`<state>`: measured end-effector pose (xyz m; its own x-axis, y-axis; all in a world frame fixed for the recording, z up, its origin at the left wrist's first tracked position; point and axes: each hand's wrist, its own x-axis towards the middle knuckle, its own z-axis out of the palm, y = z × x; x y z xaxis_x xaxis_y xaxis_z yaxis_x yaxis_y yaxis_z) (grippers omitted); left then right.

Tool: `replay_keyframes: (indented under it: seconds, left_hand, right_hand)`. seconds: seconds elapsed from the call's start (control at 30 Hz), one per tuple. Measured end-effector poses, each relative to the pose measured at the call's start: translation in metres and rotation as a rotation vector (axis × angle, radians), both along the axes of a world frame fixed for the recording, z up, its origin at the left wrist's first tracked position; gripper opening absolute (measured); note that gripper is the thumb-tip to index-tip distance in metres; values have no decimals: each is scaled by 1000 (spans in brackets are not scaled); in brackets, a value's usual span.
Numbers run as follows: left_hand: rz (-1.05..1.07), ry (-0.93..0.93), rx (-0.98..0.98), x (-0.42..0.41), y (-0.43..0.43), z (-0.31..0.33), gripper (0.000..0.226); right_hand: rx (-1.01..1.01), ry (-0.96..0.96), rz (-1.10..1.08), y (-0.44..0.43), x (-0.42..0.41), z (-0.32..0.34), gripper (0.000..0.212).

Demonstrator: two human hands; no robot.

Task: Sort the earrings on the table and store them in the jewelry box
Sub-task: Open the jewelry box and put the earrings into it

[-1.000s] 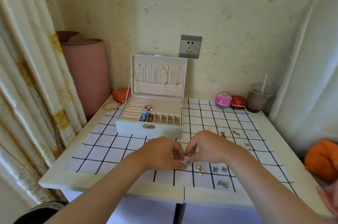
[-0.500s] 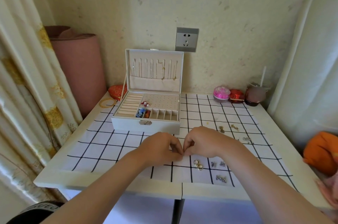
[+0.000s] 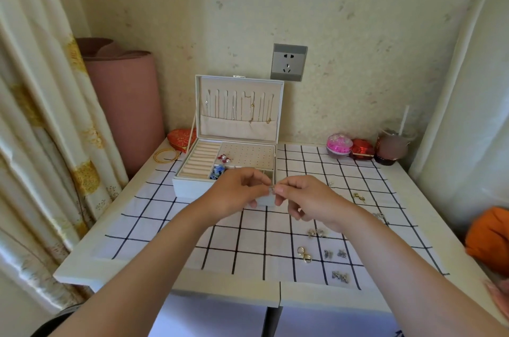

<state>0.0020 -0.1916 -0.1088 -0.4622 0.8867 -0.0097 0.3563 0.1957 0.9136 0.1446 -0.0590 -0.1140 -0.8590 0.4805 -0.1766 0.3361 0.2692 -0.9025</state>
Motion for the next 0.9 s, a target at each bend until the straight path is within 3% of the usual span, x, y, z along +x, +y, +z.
replay_keyframes:
  seconds: [0.23, 0.53, 0.73, 0.9]
  left_hand:
    - [17, -54, 68, -7, 10, 7, 6]
    - [60, -75, 130, -15, 19, 15, 12]
    - [130, -157, 169, -33, 21, 24, 16]
    - [127, -238, 158, -59, 23, 27, 15]
  right_hand:
    - [-219, 174, -145, -2, -13, 3, 18]
    - [17, 465, -391, -17, -40, 13, 9]
    - [114, 478, -319, -19, -58, 23, 21]
    - [238, 507, -292, -10, -80, 28, 18]
